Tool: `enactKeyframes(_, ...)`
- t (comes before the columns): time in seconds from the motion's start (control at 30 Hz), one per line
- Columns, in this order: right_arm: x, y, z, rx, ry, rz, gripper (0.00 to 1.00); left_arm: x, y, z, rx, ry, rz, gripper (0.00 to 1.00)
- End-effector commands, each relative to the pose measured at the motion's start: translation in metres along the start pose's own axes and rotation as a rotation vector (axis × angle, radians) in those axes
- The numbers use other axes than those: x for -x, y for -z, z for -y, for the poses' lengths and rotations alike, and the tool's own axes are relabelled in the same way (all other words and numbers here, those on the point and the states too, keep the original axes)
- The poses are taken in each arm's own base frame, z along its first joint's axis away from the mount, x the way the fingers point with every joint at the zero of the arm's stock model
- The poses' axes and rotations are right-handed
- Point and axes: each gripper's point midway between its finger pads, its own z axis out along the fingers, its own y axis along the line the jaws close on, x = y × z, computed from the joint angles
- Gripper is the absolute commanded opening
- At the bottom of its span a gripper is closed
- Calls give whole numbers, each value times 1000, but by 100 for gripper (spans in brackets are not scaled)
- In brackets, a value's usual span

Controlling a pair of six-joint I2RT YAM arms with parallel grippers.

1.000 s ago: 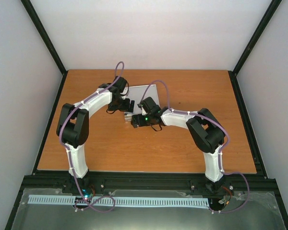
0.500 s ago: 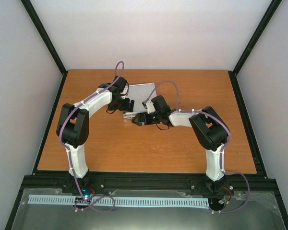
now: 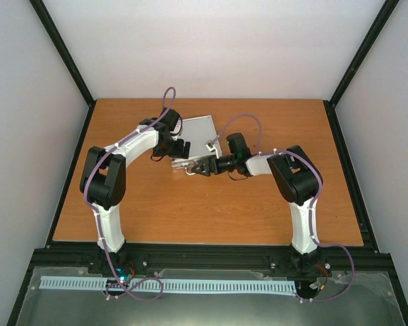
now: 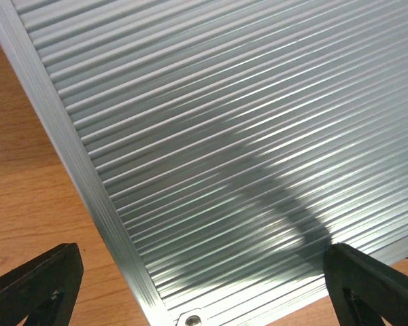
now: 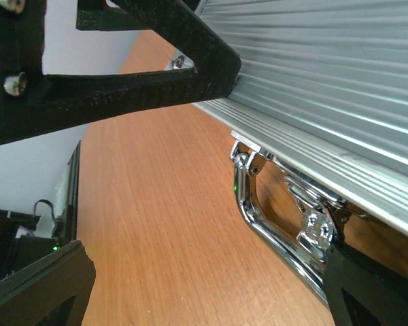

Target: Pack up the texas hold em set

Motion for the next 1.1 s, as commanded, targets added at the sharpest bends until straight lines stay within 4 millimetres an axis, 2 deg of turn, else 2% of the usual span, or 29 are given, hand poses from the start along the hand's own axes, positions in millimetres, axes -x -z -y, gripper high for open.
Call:
enactKeyframes(0.0,-76,-20,16,71,-276,-174,93,-23,-12,-7,34,-20,-89,100)
enactKeyframes(0.3,-85,-18,2,235,-315,-231,93,-26,-14,-8,38,-12,-92,100)
enactKeyframes(0.5,-73,-10,1,273,-324,-212,93,-27,-19,-8,36,-6,-99,100)
enactKeyframes(0.63,-67,-7,1,267,-314,-202,92,-26,-20,-7,34,-6,-100,100)
enactKeyframes(0.83,-76,-2,2,221,-311,-231,90,-24,-18,-7,33,-7,-95,100)
enactKeyframes(0.93,-75,5,-3,179,-290,-226,87,-25,-18,-8,38,-8,-95,100)
enactKeyframes(1.07,-67,20,-20,107,-246,-212,78,-27,-19,-8,38,-8,-93,100)
